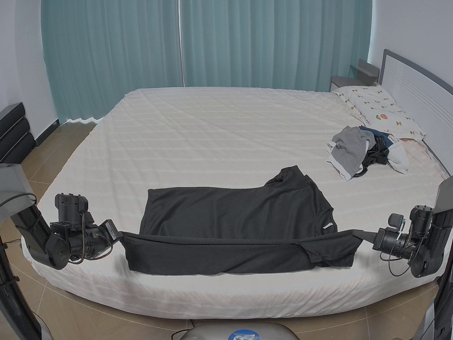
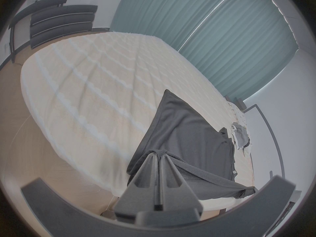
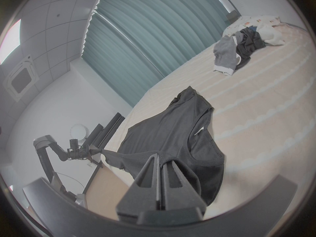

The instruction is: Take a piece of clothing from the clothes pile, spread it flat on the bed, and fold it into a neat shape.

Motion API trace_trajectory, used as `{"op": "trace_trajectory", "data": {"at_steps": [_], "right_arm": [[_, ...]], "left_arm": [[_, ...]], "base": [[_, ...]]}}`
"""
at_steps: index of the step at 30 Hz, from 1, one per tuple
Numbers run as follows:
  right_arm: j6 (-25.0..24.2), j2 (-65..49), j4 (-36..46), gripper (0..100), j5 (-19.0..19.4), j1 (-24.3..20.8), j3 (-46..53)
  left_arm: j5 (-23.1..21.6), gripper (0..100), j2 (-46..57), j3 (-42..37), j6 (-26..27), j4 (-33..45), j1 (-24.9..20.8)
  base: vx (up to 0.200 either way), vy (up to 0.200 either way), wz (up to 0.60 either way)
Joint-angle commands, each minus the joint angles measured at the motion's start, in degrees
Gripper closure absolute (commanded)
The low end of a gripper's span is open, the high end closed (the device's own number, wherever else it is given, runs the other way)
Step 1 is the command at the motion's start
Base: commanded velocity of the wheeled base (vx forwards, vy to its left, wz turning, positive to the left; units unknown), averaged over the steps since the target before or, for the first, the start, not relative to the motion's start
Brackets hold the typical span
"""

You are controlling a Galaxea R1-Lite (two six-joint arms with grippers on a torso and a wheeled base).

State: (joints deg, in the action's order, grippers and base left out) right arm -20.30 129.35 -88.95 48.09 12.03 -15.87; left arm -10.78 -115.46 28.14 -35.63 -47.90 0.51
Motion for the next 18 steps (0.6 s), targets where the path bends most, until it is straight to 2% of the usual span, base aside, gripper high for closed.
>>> {"op": "trace_trajectory", "data": {"at_steps": [1, 9, 13, 18], "right_arm": [[-2.55, 4.42, -0.43, 100, -2.3, -1.57, -3.64], [-8.79, 10.92, -0.43, 100, -6.08, -3.33, -10.58], [-9.41, 12.59, -0.43, 100, -7.05, -3.77, -12.08], [-9.5, 14.43, 0.1, 100, -7.13, -3.86, -14.01]], "left_arm": [[0.05, 100, -7.33, 3.94, -0.58, -0.18, -0.25], [0.67, 100, -14.97, 10.71, -2.69, 0.08, -0.86], [1.81, 100, -16.91, 12.65, -2.86, 0.0, -1.65], [5.77, 100, -20.42, 15.55, -2.86, -0.18, -2.89]], "base": [[0.0, 0.0, 0.0], [0.0, 0.0, 0.0], [0.0, 0.0, 0.0], [0.0, 0.0, 0.0]]}}
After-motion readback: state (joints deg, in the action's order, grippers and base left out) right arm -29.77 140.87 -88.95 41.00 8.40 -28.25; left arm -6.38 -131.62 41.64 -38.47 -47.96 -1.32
